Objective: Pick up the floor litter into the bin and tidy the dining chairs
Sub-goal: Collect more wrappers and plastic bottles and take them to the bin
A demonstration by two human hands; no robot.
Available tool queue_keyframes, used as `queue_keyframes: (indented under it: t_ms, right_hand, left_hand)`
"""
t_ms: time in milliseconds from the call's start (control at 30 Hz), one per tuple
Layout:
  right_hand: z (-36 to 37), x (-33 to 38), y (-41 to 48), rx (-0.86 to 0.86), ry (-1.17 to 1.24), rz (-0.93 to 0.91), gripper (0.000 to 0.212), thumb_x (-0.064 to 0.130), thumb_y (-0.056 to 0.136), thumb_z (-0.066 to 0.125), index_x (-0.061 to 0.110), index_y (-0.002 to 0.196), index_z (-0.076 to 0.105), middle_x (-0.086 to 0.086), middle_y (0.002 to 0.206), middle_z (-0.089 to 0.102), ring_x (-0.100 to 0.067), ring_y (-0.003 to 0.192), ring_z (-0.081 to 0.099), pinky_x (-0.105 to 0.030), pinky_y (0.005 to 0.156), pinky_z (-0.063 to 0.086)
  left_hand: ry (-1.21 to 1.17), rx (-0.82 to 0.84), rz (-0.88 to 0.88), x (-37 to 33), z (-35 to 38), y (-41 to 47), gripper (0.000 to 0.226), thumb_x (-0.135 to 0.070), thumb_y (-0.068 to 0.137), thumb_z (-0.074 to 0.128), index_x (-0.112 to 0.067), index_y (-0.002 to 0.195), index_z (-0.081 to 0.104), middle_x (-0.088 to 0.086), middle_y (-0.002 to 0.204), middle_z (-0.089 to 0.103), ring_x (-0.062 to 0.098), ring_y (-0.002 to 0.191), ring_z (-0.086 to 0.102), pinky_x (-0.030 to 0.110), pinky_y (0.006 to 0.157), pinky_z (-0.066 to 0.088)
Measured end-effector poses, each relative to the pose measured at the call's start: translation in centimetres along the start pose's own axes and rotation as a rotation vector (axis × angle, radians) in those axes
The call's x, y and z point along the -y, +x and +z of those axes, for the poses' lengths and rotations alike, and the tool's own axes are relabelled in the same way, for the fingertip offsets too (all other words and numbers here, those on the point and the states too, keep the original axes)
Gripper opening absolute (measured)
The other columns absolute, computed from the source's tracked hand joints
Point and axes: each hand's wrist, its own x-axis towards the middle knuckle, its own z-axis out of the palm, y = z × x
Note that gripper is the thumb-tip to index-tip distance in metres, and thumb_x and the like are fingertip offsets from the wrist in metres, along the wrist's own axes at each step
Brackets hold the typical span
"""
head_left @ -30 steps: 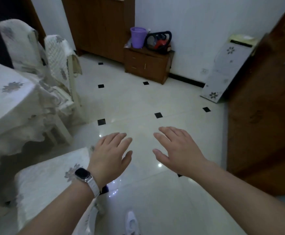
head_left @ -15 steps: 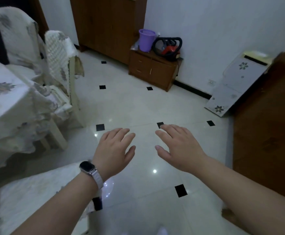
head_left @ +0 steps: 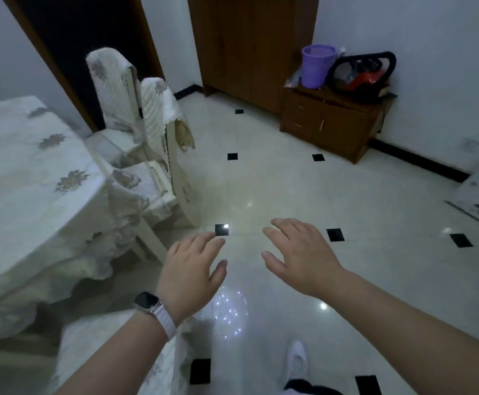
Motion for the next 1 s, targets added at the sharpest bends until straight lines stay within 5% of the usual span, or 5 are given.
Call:
queue_keyframes:
  t_ms: [433,1000]
  right_hand:
    - [0.8,-14.4,12.6,0.002,0.051,-0.074,0.050,0.047,0.090,0.042,0.014,0.118,0.066,-0.009,0.123,0.064,-0.030,0.111,0.060,-0.043,0.090,0.049]
    - [8.7,-19.8,41.7,0.110,-0.097,-0.059,0.051,0.050,0.091,0.041,0.017,0.120,0.067,-0.006,0.125,0.064,-0.026,0.113,0.060,-0.041,0.091,0.049]
  left_hand:
    - [0.056,-0.018,0.004,-2.0,2.3,17.3,0.033,-0.039,0.087,0.056,-0.023,0.115,0.063,-0.001,0.119,0.064,0.023,0.109,0.060,0.038,0.088,0.047]
    - [-0.147,-0.153,-0.099,16.8,10.0,42.0,0.039,-0.041,0.086,0.051,-0.020,0.115,0.067,0.001,0.117,0.067,0.024,0.104,0.063,0.038,0.084,0.049]
